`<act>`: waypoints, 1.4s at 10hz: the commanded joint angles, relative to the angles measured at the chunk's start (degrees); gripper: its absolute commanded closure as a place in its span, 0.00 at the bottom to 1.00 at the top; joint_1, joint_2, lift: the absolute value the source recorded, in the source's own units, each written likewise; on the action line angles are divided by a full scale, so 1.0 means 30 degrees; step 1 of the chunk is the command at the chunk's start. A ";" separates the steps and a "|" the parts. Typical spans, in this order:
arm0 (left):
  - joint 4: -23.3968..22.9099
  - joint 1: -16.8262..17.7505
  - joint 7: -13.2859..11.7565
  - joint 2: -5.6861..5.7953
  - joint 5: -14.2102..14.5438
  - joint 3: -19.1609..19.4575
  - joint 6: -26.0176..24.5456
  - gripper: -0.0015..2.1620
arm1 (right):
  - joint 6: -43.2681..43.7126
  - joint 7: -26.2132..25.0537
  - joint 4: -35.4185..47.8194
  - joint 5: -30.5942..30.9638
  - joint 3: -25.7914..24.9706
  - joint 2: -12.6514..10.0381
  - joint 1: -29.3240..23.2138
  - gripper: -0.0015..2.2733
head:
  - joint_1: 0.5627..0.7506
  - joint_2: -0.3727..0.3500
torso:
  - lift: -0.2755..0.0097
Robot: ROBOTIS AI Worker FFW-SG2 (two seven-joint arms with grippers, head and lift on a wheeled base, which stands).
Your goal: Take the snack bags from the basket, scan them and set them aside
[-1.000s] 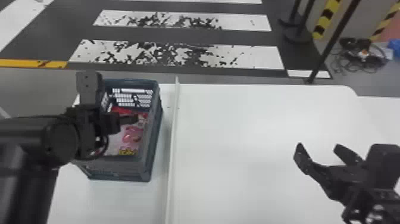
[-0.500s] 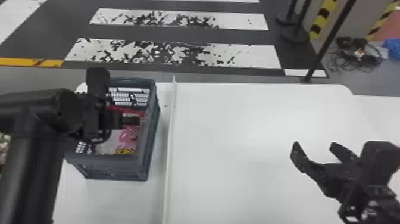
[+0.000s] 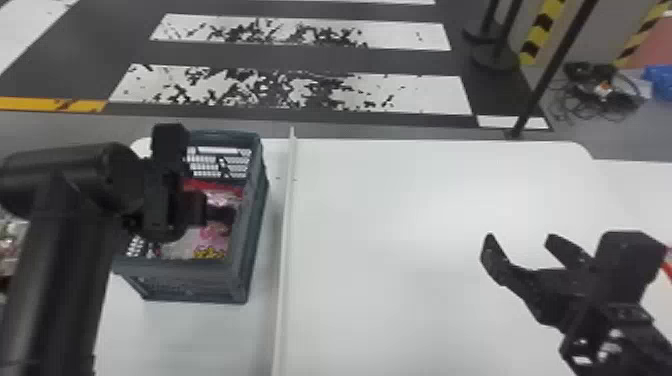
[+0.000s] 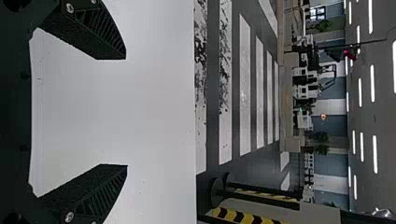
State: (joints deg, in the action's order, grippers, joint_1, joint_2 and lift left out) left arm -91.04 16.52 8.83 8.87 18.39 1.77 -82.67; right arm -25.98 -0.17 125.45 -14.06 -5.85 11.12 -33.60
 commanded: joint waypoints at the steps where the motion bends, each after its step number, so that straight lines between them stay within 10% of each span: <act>1: 0.0582 0.0001 -0.0394 -0.0026 -0.0331 0.0053 0.0029 0.14 | 0.0000 -0.0002 -0.0039 -0.0058 0.0132 0.0131 0.0095 0.04 | 0.70 0.50 | 0.70; 2: 0.1109 0.0089 -0.0511 0.0003 -0.0331 0.0141 0.0146 0.19 | 0.0000 -0.0002 -0.0010 -0.0205 0.0132 0.0219 0.0066 0.04 | 0.70 0.51 | 0.70; 5: 0.1871 0.0060 -0.1126 -0.0114 -0.0360 0.0580 0.0498 0.78 | 0.0058 -0.0002 0.0049 -0.0410 0.0103 0.0277 0.0008 0.04 | 0.70 0.51 | 0.70; 14: -0.2875 -0.2050 -0.0511 -0.0290 0.0695 0.1254 0.0146 0.87 | 0.0117 -0.0031 0.0869 -0.0732 -0.0424 0.0189 -0.1047 0.04 | 0.70 0.51 | 0.70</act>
State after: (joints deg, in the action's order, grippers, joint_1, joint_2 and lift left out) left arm -98.95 10.50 7.30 8.09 20.31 5.53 -82.24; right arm -25.72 -0.26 128.01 -16.20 -6.97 11.68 -36.56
